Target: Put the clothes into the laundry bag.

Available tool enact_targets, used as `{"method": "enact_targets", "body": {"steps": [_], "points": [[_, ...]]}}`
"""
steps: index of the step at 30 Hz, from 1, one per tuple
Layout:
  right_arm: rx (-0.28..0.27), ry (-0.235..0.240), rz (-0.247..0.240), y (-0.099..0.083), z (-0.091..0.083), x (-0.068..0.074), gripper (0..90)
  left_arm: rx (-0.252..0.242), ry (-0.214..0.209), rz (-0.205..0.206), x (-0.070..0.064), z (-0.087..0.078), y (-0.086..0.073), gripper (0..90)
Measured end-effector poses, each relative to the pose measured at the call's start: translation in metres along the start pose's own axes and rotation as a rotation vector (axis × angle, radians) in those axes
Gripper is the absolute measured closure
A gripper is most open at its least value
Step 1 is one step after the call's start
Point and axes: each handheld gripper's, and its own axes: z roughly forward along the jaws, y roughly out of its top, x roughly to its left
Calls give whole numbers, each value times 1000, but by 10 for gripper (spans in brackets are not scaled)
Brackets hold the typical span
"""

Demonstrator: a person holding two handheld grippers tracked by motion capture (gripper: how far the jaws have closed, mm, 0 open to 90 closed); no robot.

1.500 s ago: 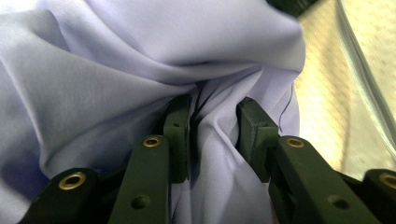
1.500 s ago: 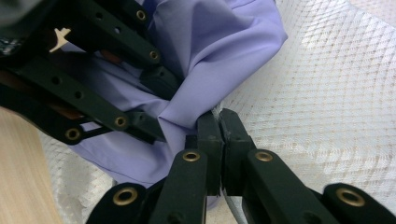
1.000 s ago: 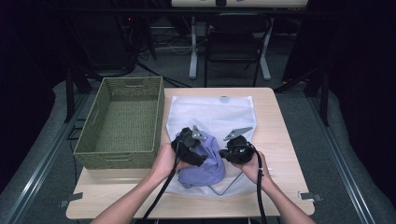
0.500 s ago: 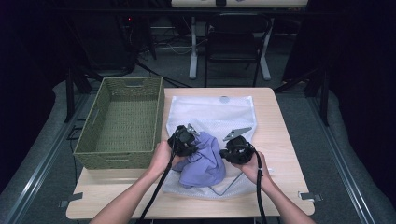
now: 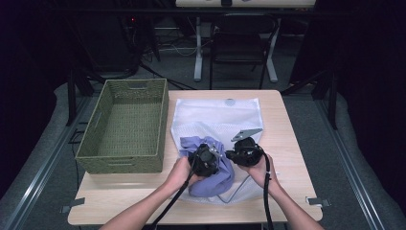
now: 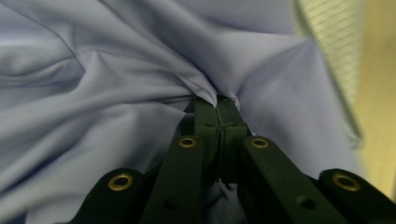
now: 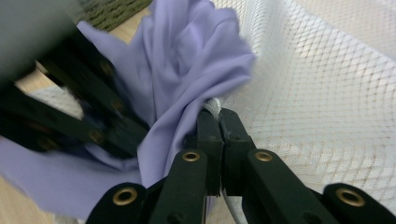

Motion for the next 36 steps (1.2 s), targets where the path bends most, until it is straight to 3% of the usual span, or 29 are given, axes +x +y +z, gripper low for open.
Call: {"method": "enact_targets", "body": {"steps": [4,6,14,20,22,25,28,31,34,36], "points": [[-2,14,-2,1,-2,1,892,-25,42,-2,-2,6,3,889],[7,15,-3,0,0,1,891,-24,37,-13,1,5,0,877],[14,12,-5,-3,-1,-2,891,-54,54,-33,5,-27,-1,507],[17,11,4,-3,0,-2,890,-125,84,-73,13,-53,-2,391],[16,11,-6,-3,0,-2,890,-140,124,-94,20,-56,-4,348],[16,11,-6,-3,0,-2,890,-125,134,-143,33,-54,-8,311],[21,11,-1,-3,1,-2,890,-71,136,-168,44,-43,-12,280],[21,12,-5,-3,2,-1,890,-36,114,-193,50,-31,-17,323],[21,14,-5,-3,3,-1,890,-20,91,-185,51,-21,-20,566],[25,14,-4,-3,3,-1,891,-4,70,-145,47,-18,-20,757]]}}
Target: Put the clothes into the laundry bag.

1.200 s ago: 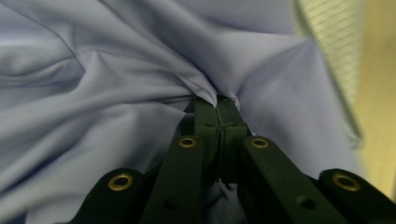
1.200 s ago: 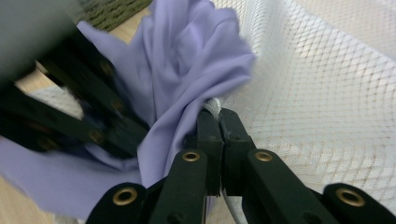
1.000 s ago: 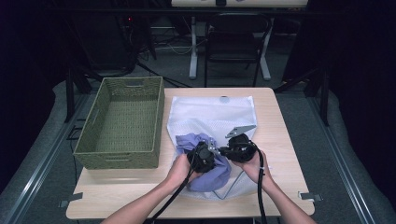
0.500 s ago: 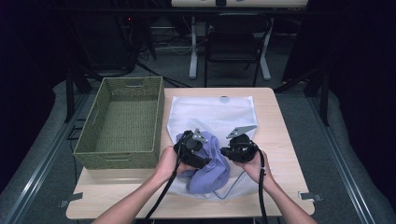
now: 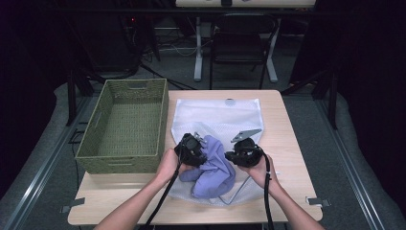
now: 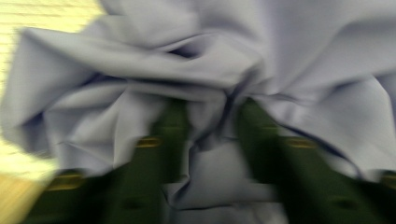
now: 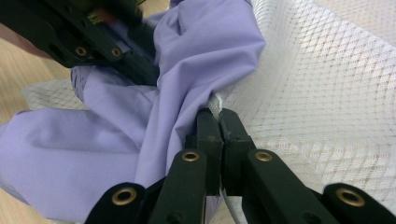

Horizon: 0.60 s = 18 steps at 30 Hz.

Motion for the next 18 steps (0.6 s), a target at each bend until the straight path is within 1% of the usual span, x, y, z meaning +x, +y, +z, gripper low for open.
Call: {"method": "enact_targets", "body": {"steps": [2,3,6,8,11,12,14,16,18], "points": [[1,-1,-2,0,0,1,891,-1,15,63,-10,-3,3,873],[0,-2,-4,0,0,1,890,-6,15,84,-14,-7,5,893],[-8,-5,-2,0,0,0,891,-31,-25,121,-26,-16,10,899],[-14,-10,1,0,-1,0,891,-42,-63,133,-33,-18,11,900],[-29,-13,7,2,-3,0,891,-31,-80,145,-42,-10,12,899],[-33,-8,13,3,-4,1,891,-26,-81,142,-43,-6,11,899],[-46,-8,9,4,-6,2,891,-12,-79,138,-43,4,11,898],[-54,-1,13,5,-9,3,891,-11,-62,129,-43,11,11,897],[-61,6,9,6,-10,5,891,-22,-44,115,-42,15,11,894]]}}
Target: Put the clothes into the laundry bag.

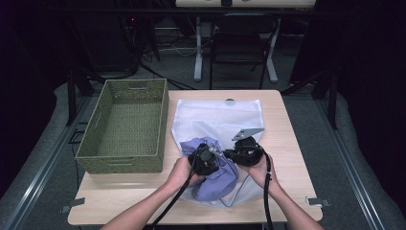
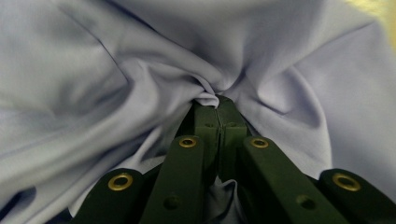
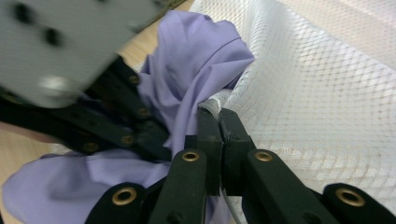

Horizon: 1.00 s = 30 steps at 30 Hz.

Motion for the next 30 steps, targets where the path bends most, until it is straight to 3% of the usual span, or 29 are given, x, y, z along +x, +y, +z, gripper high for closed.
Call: {"method": "enact_targets", "body": {"steps": [4,7,12,18,22,25,28,30], "points": [[23,4,-13,-1,4,2,890,-11,-1,-10,2,1,-1,847],[31,2,-8,-3,5,-1,890,-10,-6,-4,2,-10,1,682],[31,-5,-1,-5,4,-5,890,-65,51,-22,3,-36,2,443],[36,-2,-6,-4,5,-5,890,-111,134,-96,21,-54,-3,297],[38,-3,1,-4,5,-5,890,-57,122,-152,37,-43,-9,244],[39,-2,-2,-4,6,-5,890,-17,76,-178,46,-27,-15,294],[42,-3,-5,-5,8,-4,890,-12,34,-185,48,-17,-18,575],[45,-1,-3,-5,8,-4,890,-16,25,-158,45,-15,-18,749]]}}
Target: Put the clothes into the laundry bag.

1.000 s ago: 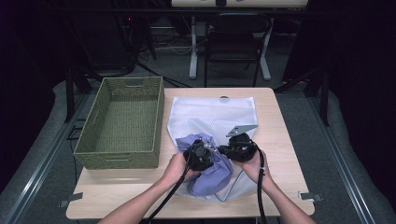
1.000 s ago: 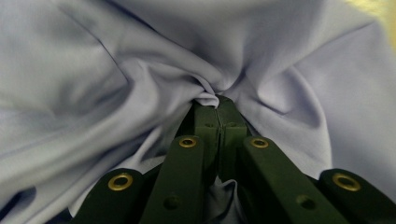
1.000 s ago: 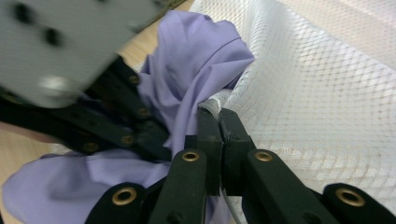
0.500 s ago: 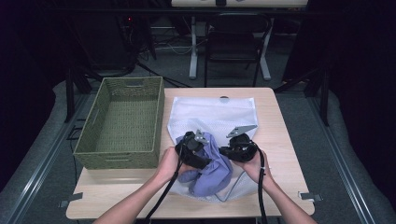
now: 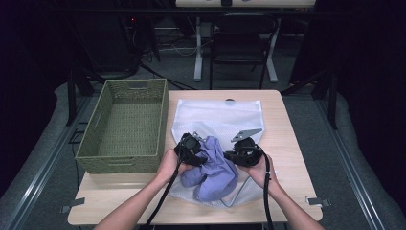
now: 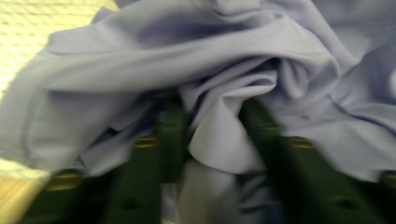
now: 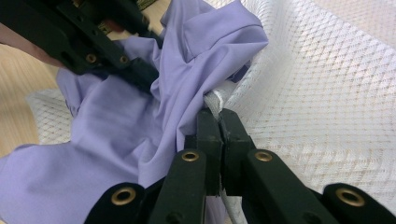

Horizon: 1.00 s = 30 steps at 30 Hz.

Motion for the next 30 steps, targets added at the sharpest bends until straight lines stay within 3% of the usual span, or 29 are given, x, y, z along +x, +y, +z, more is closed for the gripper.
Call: {"method": "enact_targets", "body": {"steps": [3,8,11,13,18,20,24,30], "points": [[-2,-1,1,0,0,0,890,-13,-1,39,-9,-6,3,868],[-21,-3,4,1,-2,1,890,-52,-63,106,-32,-19,9,875],[-35,1,5,3,-4,2,890,-53,-90,138,-48,-14,11,875],[-44,3,6,4,-6,4,890,-43,-86,142,-53,-4,11,872],[-50,13,-1,5,-8,7,890,-46,-12,99,-47,17,9,862],[-37,19,0,5,-6,7,890,-54,2,79,-44,18,8,844],[-17,21,2,2,-3,4,889,-40,-3,83,-43,13,8,744],[-16,18,7,1,-4,1,889,-62,3,118,-46,-18,6,519]]}}
